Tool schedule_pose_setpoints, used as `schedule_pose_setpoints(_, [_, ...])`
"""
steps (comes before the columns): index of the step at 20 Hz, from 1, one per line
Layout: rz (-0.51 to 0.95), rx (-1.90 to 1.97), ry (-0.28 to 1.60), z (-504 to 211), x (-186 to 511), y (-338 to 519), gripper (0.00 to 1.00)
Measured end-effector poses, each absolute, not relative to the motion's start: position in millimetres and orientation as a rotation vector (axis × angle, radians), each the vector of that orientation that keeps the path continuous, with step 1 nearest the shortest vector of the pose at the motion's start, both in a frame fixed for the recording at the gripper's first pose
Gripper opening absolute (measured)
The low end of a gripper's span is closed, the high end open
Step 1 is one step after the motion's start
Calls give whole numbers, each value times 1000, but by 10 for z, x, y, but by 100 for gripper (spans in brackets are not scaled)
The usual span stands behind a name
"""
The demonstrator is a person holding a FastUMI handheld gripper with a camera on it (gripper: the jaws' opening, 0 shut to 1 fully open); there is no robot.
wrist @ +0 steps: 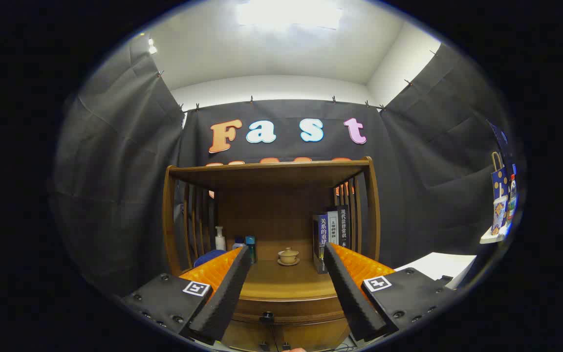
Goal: Pull open the drawer, take out the items inside it, and place them on the countertop above the cabinet.
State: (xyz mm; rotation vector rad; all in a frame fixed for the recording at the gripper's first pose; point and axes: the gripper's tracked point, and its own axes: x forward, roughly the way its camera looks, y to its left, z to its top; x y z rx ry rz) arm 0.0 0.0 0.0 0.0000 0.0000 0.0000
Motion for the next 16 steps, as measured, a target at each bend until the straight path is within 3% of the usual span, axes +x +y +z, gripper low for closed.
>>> schedule_pose_setpoints(16, [-1, 4, 5, 44, -35, 15, 98])
